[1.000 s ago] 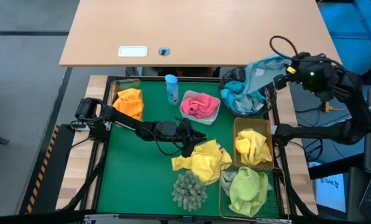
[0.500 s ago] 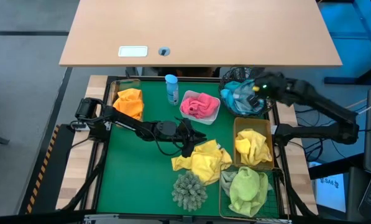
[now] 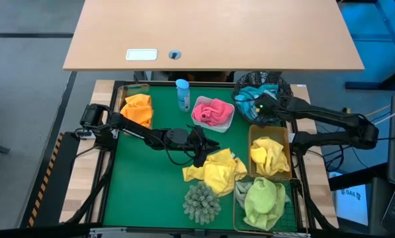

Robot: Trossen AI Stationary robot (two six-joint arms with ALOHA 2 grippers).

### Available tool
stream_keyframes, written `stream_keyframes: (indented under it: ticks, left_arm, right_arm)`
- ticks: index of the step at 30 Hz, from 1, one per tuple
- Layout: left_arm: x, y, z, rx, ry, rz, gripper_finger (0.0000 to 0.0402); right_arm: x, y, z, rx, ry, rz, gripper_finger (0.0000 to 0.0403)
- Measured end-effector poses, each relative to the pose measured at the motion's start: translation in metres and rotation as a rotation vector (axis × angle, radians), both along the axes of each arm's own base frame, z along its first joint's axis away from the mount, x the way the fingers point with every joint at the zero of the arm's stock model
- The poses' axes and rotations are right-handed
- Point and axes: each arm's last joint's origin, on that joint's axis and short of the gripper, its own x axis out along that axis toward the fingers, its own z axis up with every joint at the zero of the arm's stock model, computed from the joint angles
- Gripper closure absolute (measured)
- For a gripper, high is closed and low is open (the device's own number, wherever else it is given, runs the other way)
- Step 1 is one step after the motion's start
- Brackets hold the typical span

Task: Sort microfiber towel by color & place in baskets
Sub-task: Put the blue microfiber towel into the circular wire basket

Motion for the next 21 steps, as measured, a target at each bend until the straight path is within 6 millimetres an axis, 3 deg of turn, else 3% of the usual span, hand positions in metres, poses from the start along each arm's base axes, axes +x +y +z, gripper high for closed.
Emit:
stream_keyframes:
  ticks: [17, 21]
  left_arm:
    - [0.0000, 0.0000, 0.0000, 0.000, 0.000, 0.000, 0.0312]
    - [0.0000, 0.0000, 0.0000, 0.000, 0.000, 0.000, 0.0312]
  right_arm:
    - [0.0029, 0.0001, -0.0011, 0.040, -0.032, 0.019, 0.0364]
    - [0.0026, 0.0009, -0.0003, 0.061, -0.033, 0.026, 0.0336]
